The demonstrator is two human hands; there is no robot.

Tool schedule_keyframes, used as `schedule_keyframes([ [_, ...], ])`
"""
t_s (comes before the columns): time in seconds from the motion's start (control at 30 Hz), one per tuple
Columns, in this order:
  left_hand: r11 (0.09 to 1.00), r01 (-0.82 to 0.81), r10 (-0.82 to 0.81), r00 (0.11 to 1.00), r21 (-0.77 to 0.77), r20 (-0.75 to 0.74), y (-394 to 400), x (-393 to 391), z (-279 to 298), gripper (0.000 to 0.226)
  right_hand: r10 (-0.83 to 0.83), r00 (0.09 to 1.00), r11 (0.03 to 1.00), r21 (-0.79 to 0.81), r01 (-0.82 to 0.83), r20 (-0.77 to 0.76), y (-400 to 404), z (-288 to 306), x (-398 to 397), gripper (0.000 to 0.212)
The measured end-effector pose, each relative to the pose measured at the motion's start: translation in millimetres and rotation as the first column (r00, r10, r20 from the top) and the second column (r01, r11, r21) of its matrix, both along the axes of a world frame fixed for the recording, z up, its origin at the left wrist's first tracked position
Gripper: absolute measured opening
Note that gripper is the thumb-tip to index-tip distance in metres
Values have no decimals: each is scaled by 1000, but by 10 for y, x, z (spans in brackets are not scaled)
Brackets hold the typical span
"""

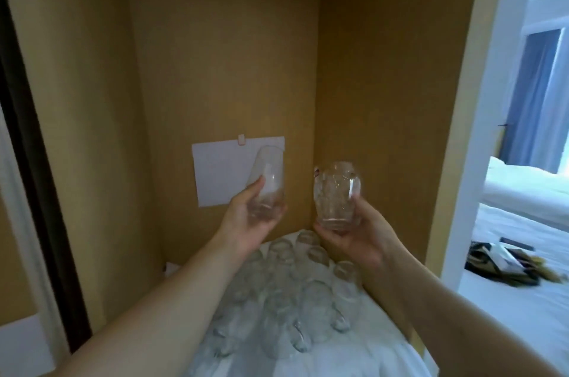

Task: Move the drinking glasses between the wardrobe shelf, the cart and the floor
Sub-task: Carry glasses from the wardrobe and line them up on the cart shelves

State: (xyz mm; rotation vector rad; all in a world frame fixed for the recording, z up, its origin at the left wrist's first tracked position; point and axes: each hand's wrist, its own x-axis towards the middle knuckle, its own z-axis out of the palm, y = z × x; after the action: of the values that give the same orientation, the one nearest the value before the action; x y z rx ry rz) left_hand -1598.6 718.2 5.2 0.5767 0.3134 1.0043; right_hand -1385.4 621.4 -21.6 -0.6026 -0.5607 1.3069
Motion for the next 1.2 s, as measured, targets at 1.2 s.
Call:
schedule_keyframes([
  [1.2, 635, 746, -499, 596, 201, -629, -3744, 4990, -657, 77, -461, 884, 885, -38, 465, 73, -4852, -524, 3847, 77],
])
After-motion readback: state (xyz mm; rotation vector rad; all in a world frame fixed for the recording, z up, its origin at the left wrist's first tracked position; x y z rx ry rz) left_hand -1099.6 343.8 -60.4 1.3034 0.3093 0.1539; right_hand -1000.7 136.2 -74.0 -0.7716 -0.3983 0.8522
